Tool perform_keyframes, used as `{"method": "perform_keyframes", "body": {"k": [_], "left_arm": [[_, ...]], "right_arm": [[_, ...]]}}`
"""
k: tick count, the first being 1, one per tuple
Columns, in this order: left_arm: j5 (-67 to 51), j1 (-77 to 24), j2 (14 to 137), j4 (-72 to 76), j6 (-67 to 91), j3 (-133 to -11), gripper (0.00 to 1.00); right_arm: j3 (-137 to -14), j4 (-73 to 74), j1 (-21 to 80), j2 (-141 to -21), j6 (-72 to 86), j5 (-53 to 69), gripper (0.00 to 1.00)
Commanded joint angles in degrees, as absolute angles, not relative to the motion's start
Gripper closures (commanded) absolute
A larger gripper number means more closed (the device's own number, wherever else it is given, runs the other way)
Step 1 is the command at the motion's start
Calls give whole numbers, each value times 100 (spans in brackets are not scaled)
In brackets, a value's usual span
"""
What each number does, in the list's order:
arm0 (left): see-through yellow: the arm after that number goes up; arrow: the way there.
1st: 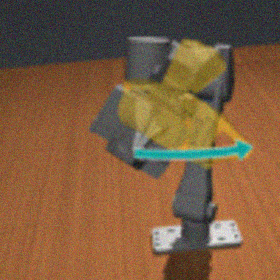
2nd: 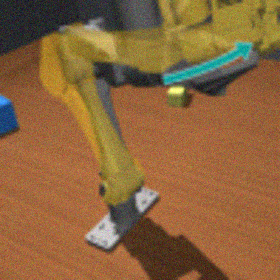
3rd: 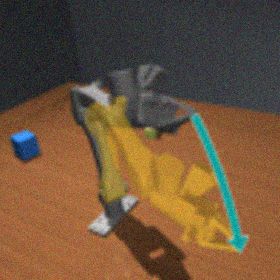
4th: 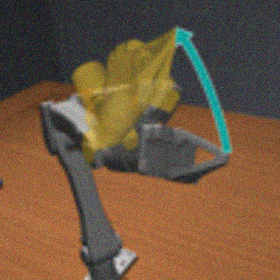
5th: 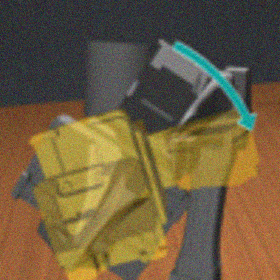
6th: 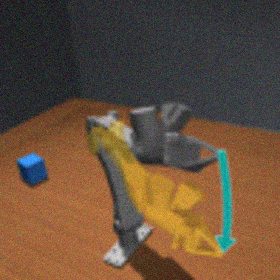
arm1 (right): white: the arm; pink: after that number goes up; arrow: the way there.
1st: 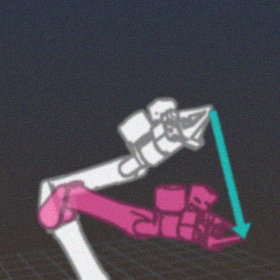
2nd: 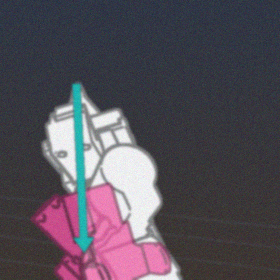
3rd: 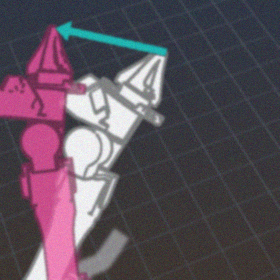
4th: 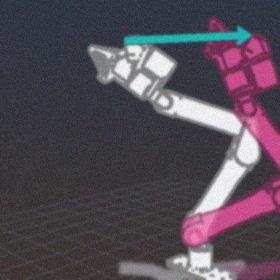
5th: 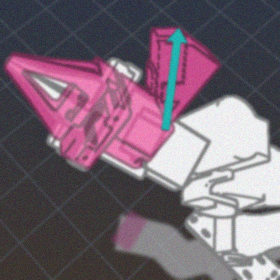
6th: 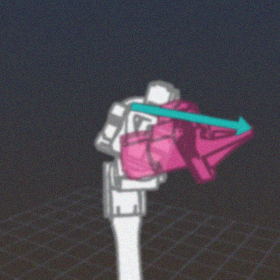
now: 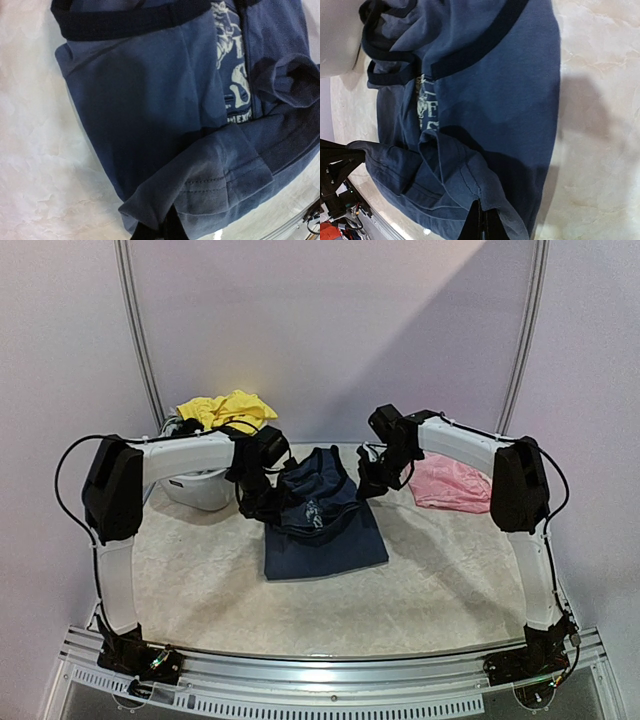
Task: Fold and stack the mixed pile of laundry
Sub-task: Fold the rectangle-folded tank top at the center of the board.
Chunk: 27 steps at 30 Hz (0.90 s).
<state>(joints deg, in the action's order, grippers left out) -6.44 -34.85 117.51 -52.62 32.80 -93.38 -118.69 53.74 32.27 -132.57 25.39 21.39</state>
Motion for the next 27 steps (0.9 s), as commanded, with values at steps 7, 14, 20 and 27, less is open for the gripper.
{"method": "perform_keyframes", "body": {"k": [7,14,20,27], "left_arm": [[-635,-3218,12241,-5484,3389,-9753,100],[-705,-3066,12363,-5552,3757,-9827,91],[-762,-2777,12218,-5503,4281,-9936,72],[-650,-2668,12038,-5883,4287,-10728,12]], "right_arm": [[-12398,5464,3040,-13818,2507,2164,98],[-12778,5473,3009,-14049,2543,2258,92],[-13545,5447,2831,-14296,2828,2380,68],[-14057,5475,2629,-14113,3094,2389,53]]}}
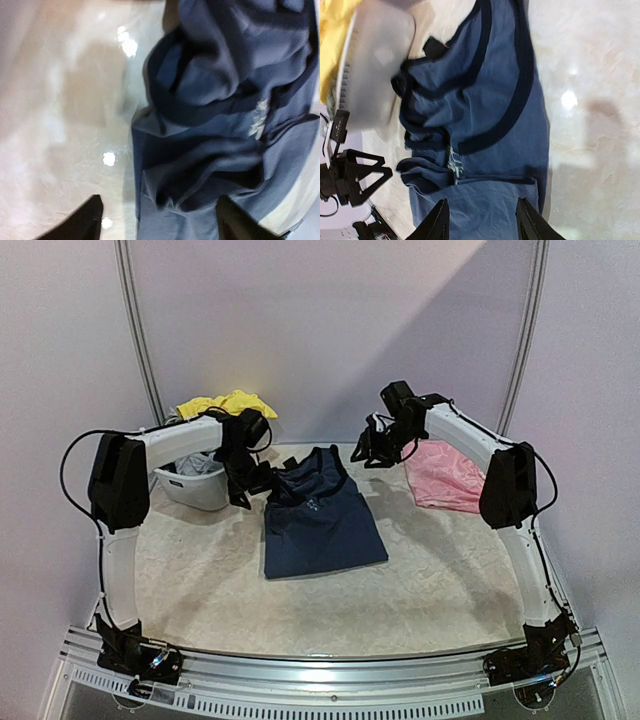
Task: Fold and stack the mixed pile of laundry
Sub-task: Fold the rectangle-folded tank top at the center of the board, then move the 2/3-rectangle-folded tank top to the center of the board.
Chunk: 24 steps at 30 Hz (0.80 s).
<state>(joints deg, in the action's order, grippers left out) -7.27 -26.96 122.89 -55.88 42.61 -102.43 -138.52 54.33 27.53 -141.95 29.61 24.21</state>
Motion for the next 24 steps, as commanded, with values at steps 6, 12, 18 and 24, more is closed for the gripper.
{"method": "perform_keyframes", "body": {"k": [6,12,18,24], "left_arm": [[-97,-2998,11352,-6101,3777,-10430,17],[-335,-3643,11021,-5484,3215,-9592,39],[-863,-4022,11419,-5075,3161,-9387,50],[-1059,-4240,11703,-5073,3122,-9210,52]], "right_arm": [[-12701,5584,2638,-13269,2748,2013,55],[-10567,4728,2766,-11882,2594,2294,67],[-9701,4366,3225,-11582,2472,2673,80],[-9473,4157,3439,-11823,2550,2900,87]]}}
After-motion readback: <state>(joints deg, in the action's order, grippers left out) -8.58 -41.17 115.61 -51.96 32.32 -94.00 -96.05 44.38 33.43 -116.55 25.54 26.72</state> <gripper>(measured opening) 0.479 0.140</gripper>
